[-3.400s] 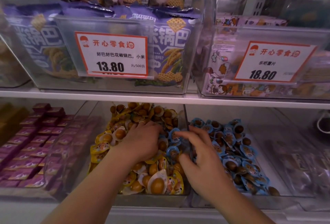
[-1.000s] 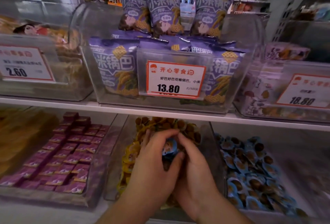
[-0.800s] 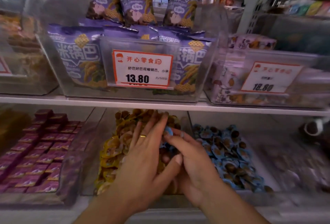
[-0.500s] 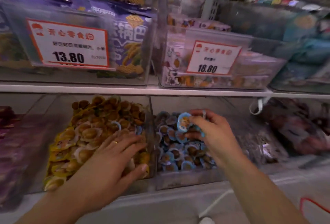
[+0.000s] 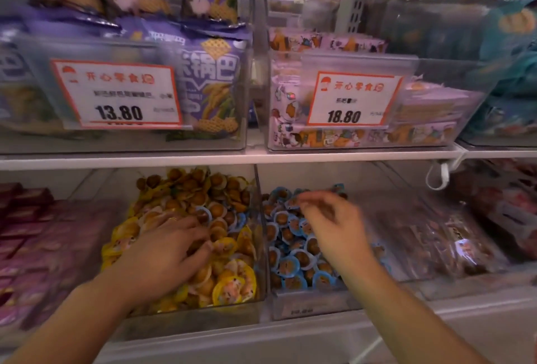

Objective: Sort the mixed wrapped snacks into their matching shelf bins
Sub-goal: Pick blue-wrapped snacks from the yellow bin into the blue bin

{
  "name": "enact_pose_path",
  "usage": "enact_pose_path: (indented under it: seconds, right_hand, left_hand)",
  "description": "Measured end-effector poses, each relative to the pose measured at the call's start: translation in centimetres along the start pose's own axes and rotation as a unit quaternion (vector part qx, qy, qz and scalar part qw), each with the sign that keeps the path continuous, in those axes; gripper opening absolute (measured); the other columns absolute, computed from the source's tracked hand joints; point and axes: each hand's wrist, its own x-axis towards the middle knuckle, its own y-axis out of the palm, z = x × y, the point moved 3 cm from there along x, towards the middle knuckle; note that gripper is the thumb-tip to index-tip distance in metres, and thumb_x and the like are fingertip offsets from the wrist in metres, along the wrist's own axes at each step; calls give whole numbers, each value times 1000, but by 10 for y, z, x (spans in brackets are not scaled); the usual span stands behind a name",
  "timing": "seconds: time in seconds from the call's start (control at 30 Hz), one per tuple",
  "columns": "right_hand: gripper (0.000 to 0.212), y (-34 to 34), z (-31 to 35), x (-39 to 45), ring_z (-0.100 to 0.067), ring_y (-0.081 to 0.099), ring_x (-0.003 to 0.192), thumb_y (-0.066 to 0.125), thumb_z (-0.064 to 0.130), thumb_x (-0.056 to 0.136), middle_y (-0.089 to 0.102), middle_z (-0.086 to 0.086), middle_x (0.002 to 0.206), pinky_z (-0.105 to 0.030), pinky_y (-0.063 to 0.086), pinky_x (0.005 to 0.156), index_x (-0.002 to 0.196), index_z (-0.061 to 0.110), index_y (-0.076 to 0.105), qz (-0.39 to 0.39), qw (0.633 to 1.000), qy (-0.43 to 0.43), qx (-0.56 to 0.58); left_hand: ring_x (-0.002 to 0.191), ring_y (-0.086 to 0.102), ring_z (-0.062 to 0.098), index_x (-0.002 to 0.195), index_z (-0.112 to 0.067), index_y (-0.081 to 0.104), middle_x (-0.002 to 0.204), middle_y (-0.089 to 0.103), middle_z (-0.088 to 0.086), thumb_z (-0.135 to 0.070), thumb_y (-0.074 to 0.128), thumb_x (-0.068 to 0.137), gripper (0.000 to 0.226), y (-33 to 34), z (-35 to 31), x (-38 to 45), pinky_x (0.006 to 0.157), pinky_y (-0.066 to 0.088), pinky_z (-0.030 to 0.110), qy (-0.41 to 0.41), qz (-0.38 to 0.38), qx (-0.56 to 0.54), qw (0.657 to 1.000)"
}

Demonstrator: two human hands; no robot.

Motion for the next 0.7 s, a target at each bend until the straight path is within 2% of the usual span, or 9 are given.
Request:
enact_pose_path:
  seconds: [0.03,0.13,0.23,0.3,0.37,0.47,0.57,0.63,0.7]
  right_hand:
    - [17,18,3,-7,8,62,96,63,20,93,69,17,103,-9,49,80,105,31,69,36,998,-31,-34]
    - [40,58,9,-22,14,46,112,56,42,88,43,21,128,0,33,93,127,36,58,100,977,-126,-139]
    - [41,76,5,-23,13,36,112,61,36,89,24,20,139,6,21,96,130,33,57,103,968,-142,-178]
    - [39,78,1,-20,9,36,115,63,30,91,23,21,139,5,21,96,129,30,58,86,972,-134,-175]
    - [37,77,1,-19,3,38,122,63,28,91,24,20,138,-5,29,102,127,28,59,72,972,-141,-171]
    - [33,76,2,-21,-3,44,123,62,26,91,24,20,138,-23,44,102,125,26,60,74,974,-137,-164]
    - [32,73,0,-21,8,44,116,61,25,91,26,21,136,-9,39,96,123,28,61,71,976,-137,-156]
    - [29,73,-1,-18,12,42,114,62,21,91,32,16,134,1,31,93,119,28,62,61,980,-134,-132]
    - [24,70,0,-14,11,48,108,63,14,92,42,11,128,2,34,86,109,30,66,40,992,-101,-68]
  left_hand:
    - [98,51,5,90,-35,66,91,53,-17,-63,19,83,55,-3,6,-1,99,35,32,-3,-6,8,1000]
    - [85,54,7,73,-26,67,81,56,-13,-56,33,76,46,-10,15,-4,91,37,30,-8,-16,0,1000]
    - [83,57,3,80,-29,72,84,62,-15,-56,41,77,41,-13,20,-3,84,43,28,-32,-30,-90,995]
    - [85,61,3,93,-34,70,90,64,-19,-56,46,80,35,-18,21,6,78,50,29,-64,-90,-143,984]
    - [93,64,10,109,-35,66,103,65,-15,-53,50,84,35,-20,18,24,79,53,32,-52,-117,-97,987]
    - [108,60,21,122,-32,60,118,59,-4,-49,56,88,38,-10,13,56,87,51,38,-47,-27,51,997]
    - [107,60,23,112,-26,64,113,65,0,-43,58,89,29,1,10,73,88,50,38,-33,-21,61,997]
    - [104,62,26,112,-20,67,111,67,5,-34,61,91,27,0,6,78,87,51,36,-27,-104,9,994]
    - [102,62,27,111,-17,68,111,68,9,-22,62,91,21,-2,0,84,88,49,34,-30,-164,-59,984]
